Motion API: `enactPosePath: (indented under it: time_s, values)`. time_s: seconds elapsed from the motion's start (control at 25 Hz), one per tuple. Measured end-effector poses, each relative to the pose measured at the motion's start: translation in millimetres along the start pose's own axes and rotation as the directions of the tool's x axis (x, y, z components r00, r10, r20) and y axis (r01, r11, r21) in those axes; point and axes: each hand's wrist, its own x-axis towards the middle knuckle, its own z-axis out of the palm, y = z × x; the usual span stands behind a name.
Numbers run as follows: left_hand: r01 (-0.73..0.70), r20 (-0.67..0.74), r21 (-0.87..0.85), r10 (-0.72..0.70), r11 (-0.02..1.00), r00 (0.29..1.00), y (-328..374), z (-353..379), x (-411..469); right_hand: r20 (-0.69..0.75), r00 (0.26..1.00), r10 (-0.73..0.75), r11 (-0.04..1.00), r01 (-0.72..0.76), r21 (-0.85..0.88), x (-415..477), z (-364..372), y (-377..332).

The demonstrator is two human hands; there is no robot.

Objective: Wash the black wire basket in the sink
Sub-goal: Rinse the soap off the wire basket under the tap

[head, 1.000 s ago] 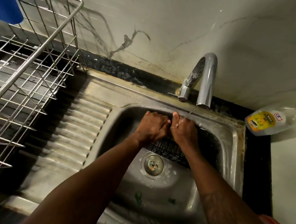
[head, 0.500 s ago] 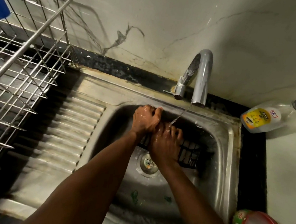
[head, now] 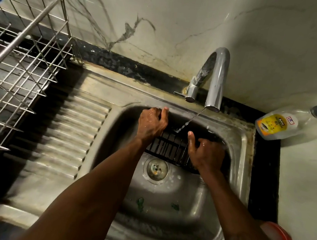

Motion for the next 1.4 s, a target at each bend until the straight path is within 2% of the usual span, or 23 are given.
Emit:
enactPosePath:
  time_s: [0.04, 0.12, 0.16, 0.2, 0.24, 0.32, 0.44, 0.52, 0.6, 0.64, 0.72, 0.76, 0.84, 0.92, 0.96, 1.08, 1.16, 1.24, 1.32, 1.4]
  values:
    - [-0.06, -0.017, 0.128, 0.063, 0.99, 0.998, 0.2, -4.3, -0.8, 0.019, 1.0, 0.022, 1.0, -0.022, -0.022, -0.7, -4.8, -11.0]
    - [-0.149, -0.022, 0.42, 0.174, 0.895, 0.984, -2.0, -19.4, -1.5, 0.026, 1.0, 0.003, 0.996, -0.001, -0.088, 0.1, -17.5, -30.8]
    - [-0.205, 0.009, 0.506, 0.232, 0.838, 0.973, -2.2, -25.0, -3.1, 0.009, 1.0, -0.028, 0.993, 0.028, -0.112, 3.9, -25.8, -40.1]
    - [-0.25, 0.026, 0.521, 0.278, 0.816, 0.96, -0.6, -25.6, -7.2, -0.011, 0.998, -0.068, 0.989, 0.066, -0.128, 10.8, -34.7, -49.6]
    - [-0.261, 0.027, 0.448, 0.279, 0.855, 0.96, 5.4, -23.2, -14.1, -0.015, 0.995, -0.097, 0.984, 0.094, -0.152, 17.5, -43.0, -59.8]
    - [-0.176, -0.023, 0.221, 0.186, 0.959, 0.982, 21.7, -13.7, -25.8, -0.022, 0.992, -0.124, 0.974, 0.118, -0.194, 27.4, -53.1, -77.4]
    - [-0.018, -0.066, 0.105, 0.025, 0.994, 0.998, 34.1, -7.1, -27.5, -0.075, 0.991, -0.108, 0.988, 0.099, -0.123, 24.8, -59.8, -85.0]
    - [0.067, -0.06, 0.024, -0.066, 0.997, 0.996, 34.1, -12.1, -24.5, -0.094, 0.982, -0.162, 0.985, 0.156, -0.073, 21.2, -63.3, -81.5]
    - [0.173, -0.044, -0.136, -0.18, 0.976, 0.983, 27.6, -14.5, -23.1, -0.155, 0.951, -0.267, 0.963, 0.271, 0.005, 19.4, -70.3, -76.8]
    - [0.238, -0.029, -0.227, -0.251, 0.944, 0.967, 26.0, -16.2, -23.4, -0.178, 0.942, -0.285, 0.947, 0.306, 0.099, 21.6, -76.4, -74.9]
    - [0.332, 0.047, -0.365, -0.339, 0.87, 0.94, 17.4, -16.4, -24.8, -0.145, 0.959, -0.244, 0.905, 0.279, 0.322, 23.3, -85.9, -71.7]
    - [0.329, 0.073, -0.314, -0.323, 0.891, 0.944, 7.8, -14.9, -24.2, -0.114, 0.967, -0.226, 0.908, 0.252, 0.334, 20.7, -87.7, -71.5]
    - [0.286, 0.096, -0.279, -0.27, 0.917, 0.958, -9.2, -12.5, -23.3, -0.114, 0.964, -0.239, 0.948, 0.257, 0.189, 10.9, -82.4, -75.4]
    - [0.326, 0.147, -0.489, -0.292, 0.809, 0.945, -9.6, -18.4, -21.0, -0.129, 0.965, -0.23, 0.958, 0.248, 0.145, 10.5, -79.2, -82.7]
    - [0.319, 0.177, -0.537, -0.266, 0.781, 0.948, -4.2, -23.3, -20.7, -0.121, 0.968, -0.22, 0.962, 0.236, 0.139, 15.7, -79.3, -87.2]
    - [0.185, 0.117, -0.635, -0.143, 0.75, 0.983, 27.6, -37.0, -23.7, -0.044, 0.97, -0.238, 0.967, 0.24, 0.085, 40.9, -84.1, -98.9]
    - [0.229, 0.044, -0.564, -0.248, 0.793, 0.968, 49.0, -39.3, -22.8, 0.023, 0.981, -0.19, 0.973, 0.185, 0.138, 49.5, -85.6, -97.8]
    - [0.324, 0.095, -0.587, -0.334, 0.742, 0.938, 62.3, -35.1, -20.1, 0.102, 0.991, -0.089, 0.981, 0.07, 0.18, 50.3, -88.0, -89.4]
    - [0.343, 0.182, -0.612, -0.295, 0.712, 0.938, 68.8, -26.6, -18.1, 0.031, 0.999, -0.031, 0.99, 0.026, 0.136, 41.0, -89.9, -82.2]
    - [0.369, 0.226, -0.643, -0.294, 0.671, 0.929, 65.6, -13.8, -19.6, -0.098, 0.98, -0.174, 0.985, 0.175, -0.003, 17.2, -82.8, -78.2]
